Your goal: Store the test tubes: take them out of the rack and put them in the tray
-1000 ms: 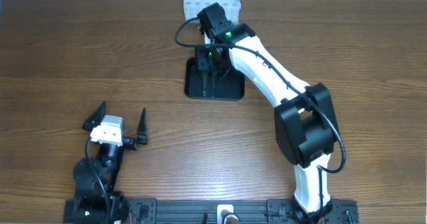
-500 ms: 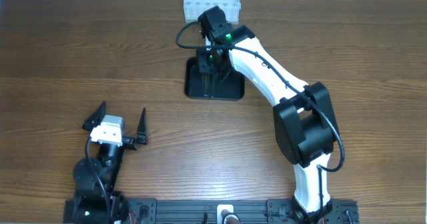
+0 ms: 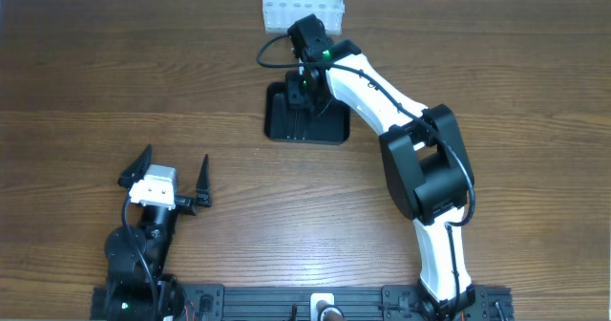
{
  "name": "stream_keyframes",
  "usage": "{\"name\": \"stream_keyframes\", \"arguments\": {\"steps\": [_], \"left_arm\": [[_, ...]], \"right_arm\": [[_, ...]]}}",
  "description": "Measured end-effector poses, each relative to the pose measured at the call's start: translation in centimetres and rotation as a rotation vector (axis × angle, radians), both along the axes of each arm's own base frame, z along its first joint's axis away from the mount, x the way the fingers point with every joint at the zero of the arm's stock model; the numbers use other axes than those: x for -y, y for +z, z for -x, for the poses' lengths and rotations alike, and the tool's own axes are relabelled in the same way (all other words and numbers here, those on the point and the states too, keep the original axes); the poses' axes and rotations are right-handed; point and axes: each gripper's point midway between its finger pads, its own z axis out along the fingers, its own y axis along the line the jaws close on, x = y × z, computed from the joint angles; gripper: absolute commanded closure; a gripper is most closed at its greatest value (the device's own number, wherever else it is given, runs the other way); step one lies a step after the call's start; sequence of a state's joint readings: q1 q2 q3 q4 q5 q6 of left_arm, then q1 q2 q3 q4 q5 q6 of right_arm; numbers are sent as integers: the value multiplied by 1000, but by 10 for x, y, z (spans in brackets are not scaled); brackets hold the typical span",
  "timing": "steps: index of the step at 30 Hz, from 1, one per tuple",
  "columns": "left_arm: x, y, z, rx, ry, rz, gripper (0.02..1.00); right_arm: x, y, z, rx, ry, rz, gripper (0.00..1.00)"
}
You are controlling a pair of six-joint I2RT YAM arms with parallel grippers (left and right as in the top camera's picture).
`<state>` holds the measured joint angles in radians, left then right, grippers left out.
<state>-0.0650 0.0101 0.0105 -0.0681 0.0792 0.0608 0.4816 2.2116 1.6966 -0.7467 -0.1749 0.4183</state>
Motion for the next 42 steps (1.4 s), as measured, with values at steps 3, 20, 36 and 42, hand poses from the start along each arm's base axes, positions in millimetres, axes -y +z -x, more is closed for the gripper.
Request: {"name": "stream_keyframes", "arguments": {"steps": [3,20,36,42], "left_arm": [[0,0,0,0,0,0,18],[0,0,0,0,0,0,18],[0,0,0,0,0,0,18],[0,0,0,0,0,0,18]], "right_arm": [[1,1,-5,15,-8,-8,454],[14,177,-31,472,24,-56,248],[69,139,-165,853,-116,168,128],[85,98,-183,835,-145,190,141]]}}
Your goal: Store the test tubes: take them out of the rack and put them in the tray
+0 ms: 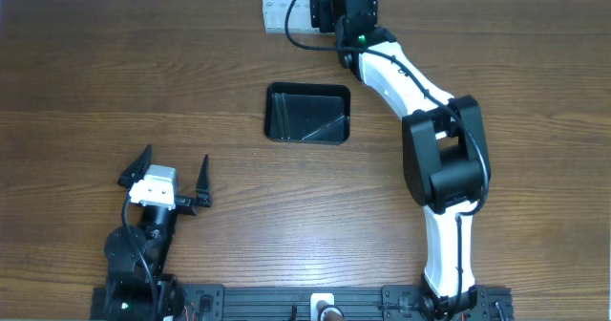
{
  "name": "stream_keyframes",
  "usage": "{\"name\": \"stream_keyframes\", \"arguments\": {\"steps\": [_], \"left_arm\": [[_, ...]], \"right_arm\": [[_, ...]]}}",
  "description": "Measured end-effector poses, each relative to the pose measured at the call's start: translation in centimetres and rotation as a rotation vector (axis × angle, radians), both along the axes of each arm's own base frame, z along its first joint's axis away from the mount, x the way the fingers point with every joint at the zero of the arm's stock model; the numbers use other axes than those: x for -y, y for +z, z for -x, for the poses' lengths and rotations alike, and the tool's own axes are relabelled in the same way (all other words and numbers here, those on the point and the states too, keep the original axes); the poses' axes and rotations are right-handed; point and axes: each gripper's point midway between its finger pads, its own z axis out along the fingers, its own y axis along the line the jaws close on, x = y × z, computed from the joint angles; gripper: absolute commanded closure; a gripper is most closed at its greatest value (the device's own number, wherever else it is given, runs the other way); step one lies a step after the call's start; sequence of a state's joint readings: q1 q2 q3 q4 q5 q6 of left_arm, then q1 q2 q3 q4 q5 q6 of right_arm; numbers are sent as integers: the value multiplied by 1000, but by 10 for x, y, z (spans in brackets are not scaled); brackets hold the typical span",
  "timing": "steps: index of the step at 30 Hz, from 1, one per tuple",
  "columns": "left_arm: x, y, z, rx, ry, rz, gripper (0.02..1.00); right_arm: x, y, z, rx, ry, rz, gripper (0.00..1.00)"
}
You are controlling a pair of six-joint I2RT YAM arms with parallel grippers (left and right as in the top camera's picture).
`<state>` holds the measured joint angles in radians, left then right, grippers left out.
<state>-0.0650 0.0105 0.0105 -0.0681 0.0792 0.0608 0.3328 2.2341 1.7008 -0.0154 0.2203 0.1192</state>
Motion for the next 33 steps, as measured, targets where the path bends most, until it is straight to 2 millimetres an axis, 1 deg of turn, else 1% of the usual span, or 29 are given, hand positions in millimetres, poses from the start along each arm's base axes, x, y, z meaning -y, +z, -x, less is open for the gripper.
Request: {"name": "stream_keyframes", "arguments": {"steps": [3,6,9,10,11,16,17,27,33], "left_arm": [[0,0,0,0,0,0,18],[0,0,0,0,0,0,18],[0,0,0,0,0,0,20],[0,0,0,0,0,0,18],[0,0,0,0,0,0,20],[0,0,0,0,0,0,18],[0,0,0,0,0,0,20],[0,0,0,0,0,0,18],[0,0,0,0,0,0,18]], "right_arm": [[7,-3,-5,10,-13,-4,161],[10,-4,-8,19,-23,-10,218],[11,-6,-9,19,-26,-16,305],[11,-7,-9,19,-26,-15,321],[10,-7,-9,21,-24,-14,364],[8,-1,-12,46,-24,-26,538],[8,-1,-12,45,-25,-28,555],[-1,1,-11,57,-7,-33,586],[-6,2,-11,56,11,-44,625]]}}
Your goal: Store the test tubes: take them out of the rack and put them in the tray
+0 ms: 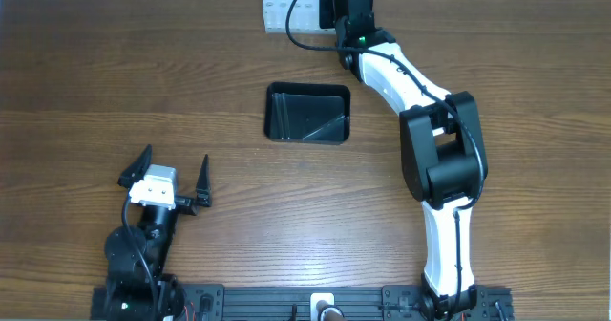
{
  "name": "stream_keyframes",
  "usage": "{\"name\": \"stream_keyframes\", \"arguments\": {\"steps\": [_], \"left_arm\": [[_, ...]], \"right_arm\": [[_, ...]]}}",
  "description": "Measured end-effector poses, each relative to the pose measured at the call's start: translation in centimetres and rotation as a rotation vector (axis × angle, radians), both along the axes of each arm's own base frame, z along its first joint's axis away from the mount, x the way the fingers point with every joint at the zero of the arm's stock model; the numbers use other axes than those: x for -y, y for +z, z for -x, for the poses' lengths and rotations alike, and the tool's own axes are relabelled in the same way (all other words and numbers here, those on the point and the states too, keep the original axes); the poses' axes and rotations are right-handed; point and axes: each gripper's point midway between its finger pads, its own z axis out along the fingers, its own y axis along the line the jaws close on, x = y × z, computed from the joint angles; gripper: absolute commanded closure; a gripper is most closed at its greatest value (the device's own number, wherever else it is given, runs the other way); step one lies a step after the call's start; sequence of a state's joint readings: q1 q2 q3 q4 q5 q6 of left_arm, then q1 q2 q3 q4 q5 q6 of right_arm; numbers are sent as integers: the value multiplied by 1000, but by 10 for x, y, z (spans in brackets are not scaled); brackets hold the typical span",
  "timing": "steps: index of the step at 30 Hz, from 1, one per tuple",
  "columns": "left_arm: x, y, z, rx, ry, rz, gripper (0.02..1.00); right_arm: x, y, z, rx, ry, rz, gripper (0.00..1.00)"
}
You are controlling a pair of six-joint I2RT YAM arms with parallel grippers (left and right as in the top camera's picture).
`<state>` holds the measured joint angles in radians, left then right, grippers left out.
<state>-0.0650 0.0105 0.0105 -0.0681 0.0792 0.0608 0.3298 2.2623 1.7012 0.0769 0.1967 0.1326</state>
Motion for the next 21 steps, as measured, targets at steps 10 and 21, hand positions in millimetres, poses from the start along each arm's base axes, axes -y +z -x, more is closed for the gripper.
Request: {"name": "stream_keyframes", "arguments": {"steps": [10,21], "left_arm": [[0,0,0,0,0,0,18],[0,0,0,0,0,0,20]], "right_arm": [[-2,-5,-2,0,5,-6,704],[-3,-16,-5,4,4,-8,814]]}}
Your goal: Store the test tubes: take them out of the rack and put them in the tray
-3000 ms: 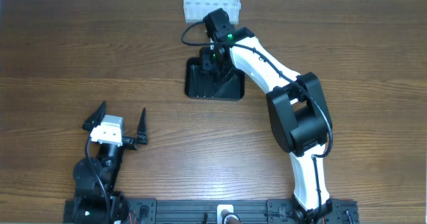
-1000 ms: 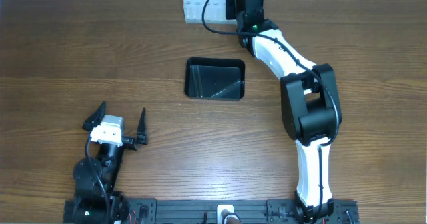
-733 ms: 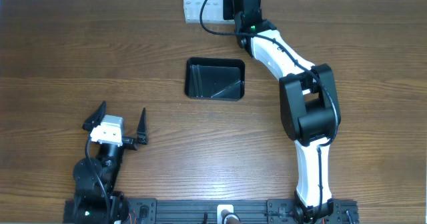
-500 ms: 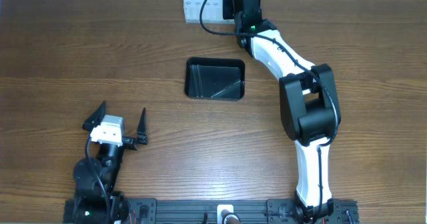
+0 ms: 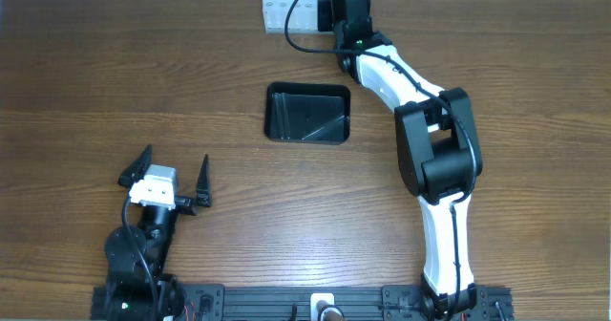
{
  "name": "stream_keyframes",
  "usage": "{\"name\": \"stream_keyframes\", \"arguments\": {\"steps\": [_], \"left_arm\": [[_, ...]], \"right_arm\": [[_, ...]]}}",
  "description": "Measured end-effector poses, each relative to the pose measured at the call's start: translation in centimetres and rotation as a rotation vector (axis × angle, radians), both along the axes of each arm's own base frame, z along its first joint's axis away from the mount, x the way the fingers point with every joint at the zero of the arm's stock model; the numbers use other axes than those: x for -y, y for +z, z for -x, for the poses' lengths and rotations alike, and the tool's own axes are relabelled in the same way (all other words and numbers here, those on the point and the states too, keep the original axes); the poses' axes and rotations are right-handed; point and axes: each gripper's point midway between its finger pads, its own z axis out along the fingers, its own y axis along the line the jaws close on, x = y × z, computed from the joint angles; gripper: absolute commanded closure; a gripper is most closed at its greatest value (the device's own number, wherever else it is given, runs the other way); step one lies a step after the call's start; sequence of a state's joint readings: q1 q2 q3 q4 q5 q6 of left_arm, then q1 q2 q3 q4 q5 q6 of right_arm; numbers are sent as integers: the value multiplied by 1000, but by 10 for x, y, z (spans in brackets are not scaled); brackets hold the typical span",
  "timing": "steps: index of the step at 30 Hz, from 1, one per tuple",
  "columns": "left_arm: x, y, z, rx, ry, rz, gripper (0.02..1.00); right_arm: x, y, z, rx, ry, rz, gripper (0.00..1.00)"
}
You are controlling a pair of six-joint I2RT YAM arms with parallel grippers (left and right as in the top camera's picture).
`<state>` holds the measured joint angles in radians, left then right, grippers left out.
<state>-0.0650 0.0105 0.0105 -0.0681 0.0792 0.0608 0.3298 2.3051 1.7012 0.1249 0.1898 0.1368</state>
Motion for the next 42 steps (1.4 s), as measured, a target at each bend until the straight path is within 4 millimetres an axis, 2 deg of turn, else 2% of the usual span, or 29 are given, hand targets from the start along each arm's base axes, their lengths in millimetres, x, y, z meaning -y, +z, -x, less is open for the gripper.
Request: {"name": "stream_keyframes", "arguments": {"steps": [3,14,22,25,26,27,29,30,31,33,34,35,38,42], "left_arm": [[0,0,0,0,0,0,20],[0,0,0,0,0,0,18],[0,0,0,0,0,0,18],[0,0,0,0,0,0,18],[0,0,0,0,0,0,18],[0,0,0,0,0,0,18],[0,0,0,0,0,0,20],[0,0,0,0,0,0,18],[0,0,0,0,0,0,18],[0,0,0,0,0,0,18],[0,0,0,0,0,0,18],[0,0,0,0,0,0,20],[0,0,0,0,0,0,18],[0,0,0,0,0,0,18]], "right_arm": [[0,2,-1,8,2,-1,866],[0,2,-1,10,1,-2,956],[-2,2,0,10,4,-2,961],[-5,9,2,12,10,2,963],[-6,15,3,20,13,3,961],[-8,35,4,51,14,-1,963],[-10,61,7,91,17,-5,963],[-12,87,11,132,22,-7,963],[-16,132,19,206,31,-21,963],[-18,175,32,271,39,-26,967],[-19,188,38,285,40,-27,967],[-17,213,54,295,40,-23,969],[-20,228,74,268,54,-10,972],[-25,199,117,47,84,39,972]]}}
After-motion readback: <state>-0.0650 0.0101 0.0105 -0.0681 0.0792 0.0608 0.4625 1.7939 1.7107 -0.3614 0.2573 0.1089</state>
